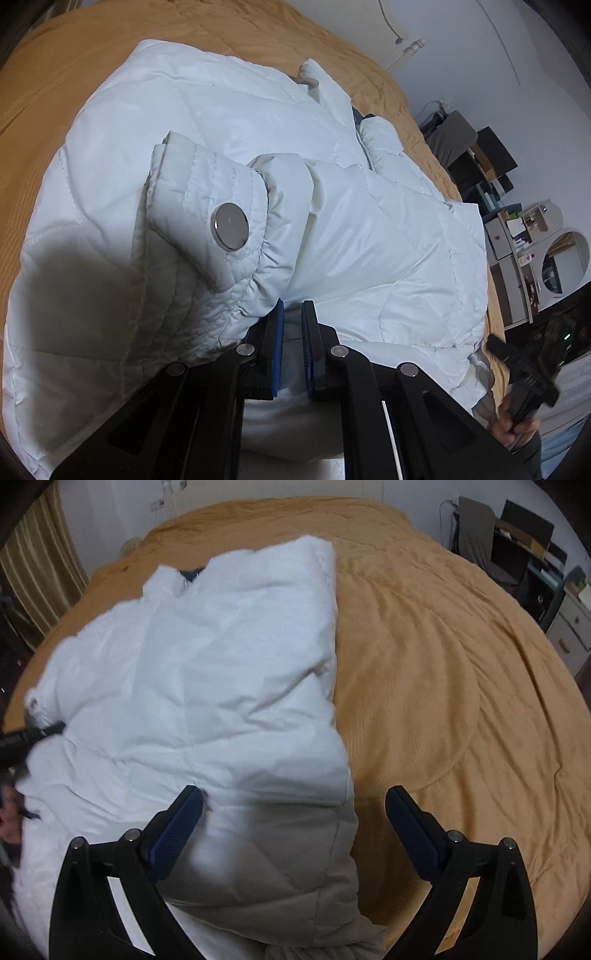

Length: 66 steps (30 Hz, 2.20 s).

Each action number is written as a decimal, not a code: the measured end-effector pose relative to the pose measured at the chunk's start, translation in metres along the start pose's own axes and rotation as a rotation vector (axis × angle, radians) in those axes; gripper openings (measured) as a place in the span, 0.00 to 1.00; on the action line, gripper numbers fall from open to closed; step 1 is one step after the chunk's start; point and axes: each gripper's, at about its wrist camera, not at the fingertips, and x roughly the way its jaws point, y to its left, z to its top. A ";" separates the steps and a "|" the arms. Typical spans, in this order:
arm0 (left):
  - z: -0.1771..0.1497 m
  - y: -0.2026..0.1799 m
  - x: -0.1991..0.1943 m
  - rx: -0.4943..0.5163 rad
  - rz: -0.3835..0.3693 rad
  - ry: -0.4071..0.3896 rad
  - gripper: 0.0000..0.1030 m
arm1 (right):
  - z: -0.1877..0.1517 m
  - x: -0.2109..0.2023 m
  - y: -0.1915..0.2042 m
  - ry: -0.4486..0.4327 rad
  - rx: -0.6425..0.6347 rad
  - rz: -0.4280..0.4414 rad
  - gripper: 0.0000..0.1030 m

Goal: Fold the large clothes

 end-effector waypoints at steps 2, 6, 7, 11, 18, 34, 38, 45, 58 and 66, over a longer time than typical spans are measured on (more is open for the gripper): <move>-0.001 0.000 -0.002 -0.017 0.007 -0.007 0.09 | 0.024 -0.010 0.005 -0.047 0.005 0.022 0.96; -0.002 -0.003 -0.006 -0.011 0.021 -0.013 0.09 | 0.084 0.000 0.035 -0.098 -0.029 0.089 0.93; -0.003 -0.002 -0.007 -0.013 0.017 -0.014 0.09 | 0.099 0.015 0.044 -0.076 -0.038 0.089 0.78; -0.002 0.000 -0.006 -0.027 -0.024 0.001 0.09 | 0.137 0.110 0.041 0.125 0.045 0.065 0.61; -0.008 -0.006 -0.008 -0.024 0.015 -0.006 0.09 | 0.160 0.147 0.040 0.135 0.071 0.048 0.62; -0.011 -0.030 -0.004 0.022 0.174 -0.020 0.09 | 0.126 0.043 0.054 0.029 0.022 0.088 0.65; -0.012 -0.032 -0.003 0.026 0.192 -0.026 0.09 | 0.061 0.031 0.061 0.126 -0.091 0.026 0.79; 0.001 -0.040 -0.009 0.029 0.239 0.010 0.10 | 0.007 0.062 0.043 0.112 -0.059 -0.002 0.87; 0.005 -0.042 -0.024 0.101 0.366 -0.024 0.10 | 0.005 0.050 0.045 0.101 -0.048 -0.011 0.92; -0.076 -0.041 -0.072 0.184 0.292 0.019 0.10 | -0.042 -0.013 0.068 0.125 -0.230 0.032 0.92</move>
